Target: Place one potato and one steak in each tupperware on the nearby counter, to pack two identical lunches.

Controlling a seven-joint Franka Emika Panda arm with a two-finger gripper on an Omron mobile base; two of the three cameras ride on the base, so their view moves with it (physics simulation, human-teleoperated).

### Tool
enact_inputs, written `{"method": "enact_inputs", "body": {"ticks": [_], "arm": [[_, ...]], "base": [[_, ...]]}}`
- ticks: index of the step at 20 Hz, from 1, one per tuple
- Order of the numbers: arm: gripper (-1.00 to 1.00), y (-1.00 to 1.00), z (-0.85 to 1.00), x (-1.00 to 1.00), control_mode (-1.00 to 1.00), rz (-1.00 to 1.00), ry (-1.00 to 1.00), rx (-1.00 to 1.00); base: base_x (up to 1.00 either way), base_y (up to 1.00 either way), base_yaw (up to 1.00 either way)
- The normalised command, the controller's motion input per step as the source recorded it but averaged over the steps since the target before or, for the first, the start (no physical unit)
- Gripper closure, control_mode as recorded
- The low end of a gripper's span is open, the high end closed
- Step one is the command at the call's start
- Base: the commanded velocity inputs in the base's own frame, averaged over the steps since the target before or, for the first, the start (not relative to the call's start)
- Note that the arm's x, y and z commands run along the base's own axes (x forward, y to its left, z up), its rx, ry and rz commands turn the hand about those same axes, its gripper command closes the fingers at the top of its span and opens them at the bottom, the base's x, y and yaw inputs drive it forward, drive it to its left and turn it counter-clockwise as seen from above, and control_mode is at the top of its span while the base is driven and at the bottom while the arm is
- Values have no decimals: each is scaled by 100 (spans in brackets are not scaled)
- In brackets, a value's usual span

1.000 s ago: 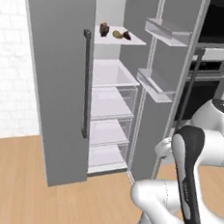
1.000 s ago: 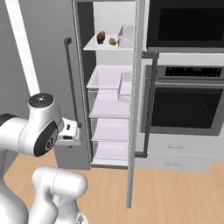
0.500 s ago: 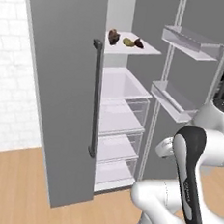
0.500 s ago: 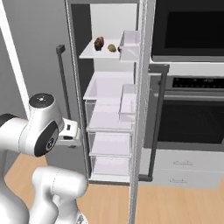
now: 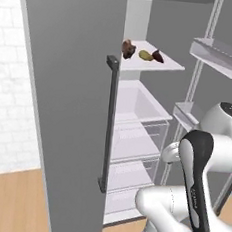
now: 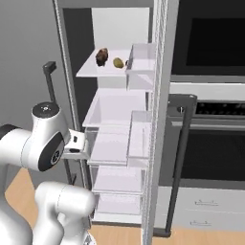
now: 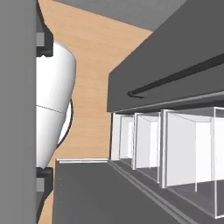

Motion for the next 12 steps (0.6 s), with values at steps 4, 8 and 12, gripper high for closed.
{"method": "enact_inputs", "body": {"ticks": [4, 8, 12], "arm": [[-100, 0, 0, 0, 100, 0, 0, 0], [-100, 0, 0, 0, 100, 0, 0, 0], [-100, 0, 0, 0, 100, 0, 0, 0]], "base": [[59, 0, 0], [47, -6, 0], [16, -22, 3]]}}
